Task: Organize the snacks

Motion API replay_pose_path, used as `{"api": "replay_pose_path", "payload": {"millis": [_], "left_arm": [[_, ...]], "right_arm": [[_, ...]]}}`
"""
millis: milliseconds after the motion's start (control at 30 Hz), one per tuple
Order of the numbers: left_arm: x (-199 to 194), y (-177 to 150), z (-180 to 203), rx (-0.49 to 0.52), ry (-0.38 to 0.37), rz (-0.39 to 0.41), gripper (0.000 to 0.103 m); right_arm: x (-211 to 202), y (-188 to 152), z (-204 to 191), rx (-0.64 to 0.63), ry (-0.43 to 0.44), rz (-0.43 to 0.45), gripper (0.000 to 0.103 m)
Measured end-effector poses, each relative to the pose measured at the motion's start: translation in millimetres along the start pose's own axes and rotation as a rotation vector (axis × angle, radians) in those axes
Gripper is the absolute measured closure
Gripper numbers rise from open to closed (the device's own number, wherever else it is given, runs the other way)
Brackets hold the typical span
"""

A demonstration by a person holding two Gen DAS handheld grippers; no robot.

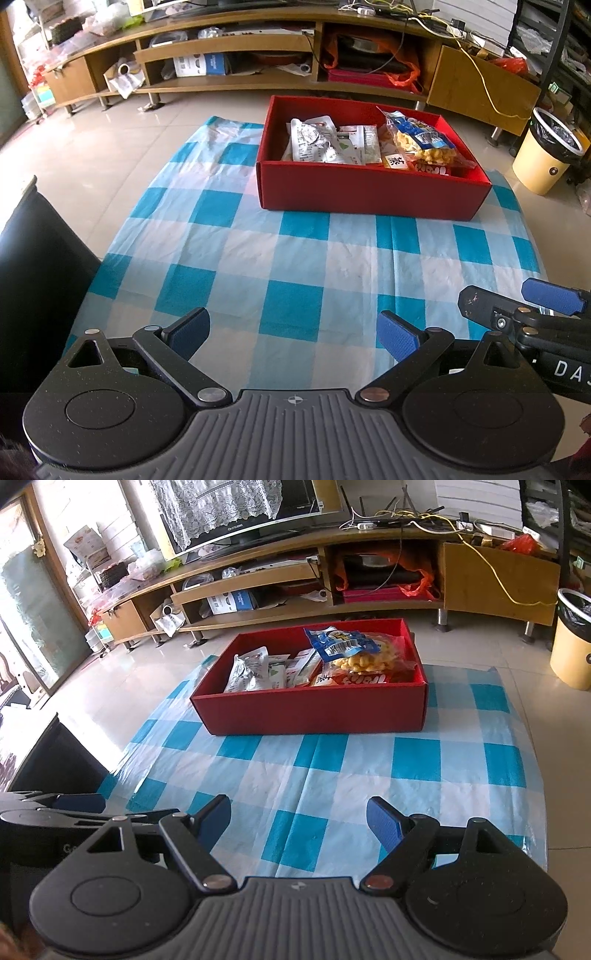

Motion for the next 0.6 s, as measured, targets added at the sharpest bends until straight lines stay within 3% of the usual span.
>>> {"api": "replay_pose_path", "payload": {"millis": [600], "left_arm": [[-1.7,-1.2,-3.9,0.000,0.013,0.011,0.004]], "right_arm": [[0.5,-1.4,-3.4,-0.010,0.005,-0.004,0.025]]}}
Point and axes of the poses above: each gripper's, at about its wrist camera, not at the fingertips, and x roughly the way its jaws point, z to its right, y to its top, the point moved 8 cm from there along x, roughly the way its jaws point, and after that the axes turned 3 degrees about -x, right-handed, at the moved point
